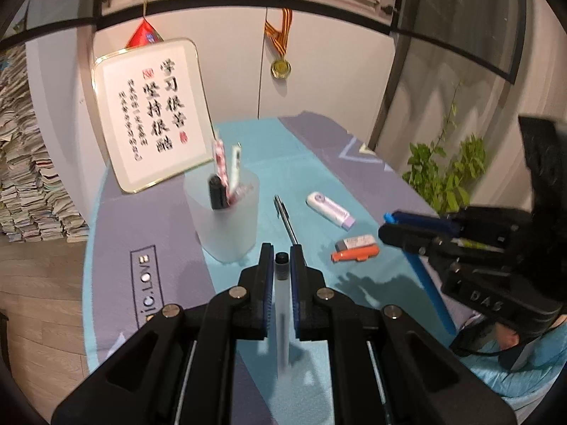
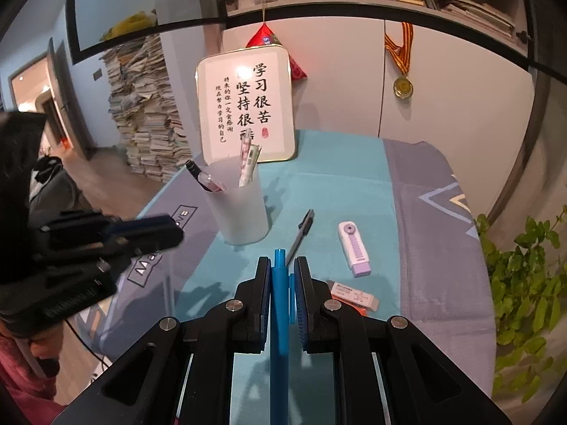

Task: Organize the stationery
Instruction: 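Carry the clear pen with the left gripper into the frosted cup and open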

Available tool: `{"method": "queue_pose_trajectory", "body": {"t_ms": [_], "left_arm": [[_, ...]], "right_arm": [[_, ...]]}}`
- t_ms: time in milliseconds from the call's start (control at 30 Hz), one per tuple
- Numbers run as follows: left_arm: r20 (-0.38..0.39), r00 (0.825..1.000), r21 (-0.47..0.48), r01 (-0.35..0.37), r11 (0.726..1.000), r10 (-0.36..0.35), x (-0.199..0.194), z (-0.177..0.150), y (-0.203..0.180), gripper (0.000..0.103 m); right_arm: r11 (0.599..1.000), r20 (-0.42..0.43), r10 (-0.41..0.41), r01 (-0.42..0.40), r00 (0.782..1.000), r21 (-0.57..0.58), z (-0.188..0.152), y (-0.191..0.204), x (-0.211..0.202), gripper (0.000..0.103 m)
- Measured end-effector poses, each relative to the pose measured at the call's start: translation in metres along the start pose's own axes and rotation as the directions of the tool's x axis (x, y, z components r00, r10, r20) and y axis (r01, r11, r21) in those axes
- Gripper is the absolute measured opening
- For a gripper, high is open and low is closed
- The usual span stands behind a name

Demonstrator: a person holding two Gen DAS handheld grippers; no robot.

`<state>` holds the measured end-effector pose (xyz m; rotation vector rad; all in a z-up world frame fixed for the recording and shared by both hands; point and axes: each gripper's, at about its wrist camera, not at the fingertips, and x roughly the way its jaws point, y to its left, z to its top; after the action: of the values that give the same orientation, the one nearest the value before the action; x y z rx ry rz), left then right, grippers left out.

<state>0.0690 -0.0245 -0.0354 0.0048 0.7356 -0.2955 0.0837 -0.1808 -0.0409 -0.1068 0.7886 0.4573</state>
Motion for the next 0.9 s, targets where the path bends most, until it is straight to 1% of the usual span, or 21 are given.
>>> {"method": "queue_pose_trajectory", "body": {"t_ms": [167,333,400,500,533,633,733,800,900], "left_arm": [[0.038,0.999,-0.019,-0.018,1.000,0.019,-0.013,0.004,0.007,0.007],[0.051,0.998,-0.039,-0.040,0.998,0.042,-0.018,0.008,0.016,0.007],[0.077,0.996,-0.045,-0.050,0.998,0.053,-0.027,0.013,0.019,0.007],[0.137,0.987,-0.064,-0.081,0.995,0.089,-0.044,0.023,0.027,0.007],[0.161,0.982,-0.076,-0.093,0.993,0.104,-0.050,0.027,0.030,0.007],[0.251,0.955,-0.134,-0.127,0.983,0.158,-0.068,0.040,0.038,0.007],[0.314,0.932,-0.201,-0.121,0.972,0.181,-0.073,0.050,0.046,0.007],[0.351,0.911,-0.247,-0.133,0.960,0.217,-0.072,0.056,0.050,0.007],[0.406,0.874,-0.315,-0.141,0.938,0.268,-0.067,0.063,0.056,0.007]], "right_arm": [[1.000,0.016,-0.010,0.009,1.000,0.011,0.000,-0.002,-0.001,0.014],[0.999,0.017,-0.016,0.016,1.000,0.030,-0.001,-0.004,0.007,0.014],[1.000,0.017,-0.009,0.008,1.000,0.027,-0.001,-0.003,0.008,0.014],[1.000,0.024,-0.010,0.009,1.000,0.025,-0.001,-0.003,0.008,0.014],[1.000,0.026,-0.009,0.009,1.000,0.024,-0.001,-0.003,0.008,0.014],[1.000,0.034,-0.012,0.011,0.999,0.027,-0.001,-0.003,0.008,0.014],[0.999,0.053,-0.032,0.031,0.998,0.020,0.000,-0.002,0.007,0.014],[0.999,0.053,-0.033,0.032,0.998,0.017,0.000,-0.002,0.006,0.014],[0.999,0.051,-0.032,0.031,0.998,0.024,-0.001,-0.004,0.005,0.014]]}}
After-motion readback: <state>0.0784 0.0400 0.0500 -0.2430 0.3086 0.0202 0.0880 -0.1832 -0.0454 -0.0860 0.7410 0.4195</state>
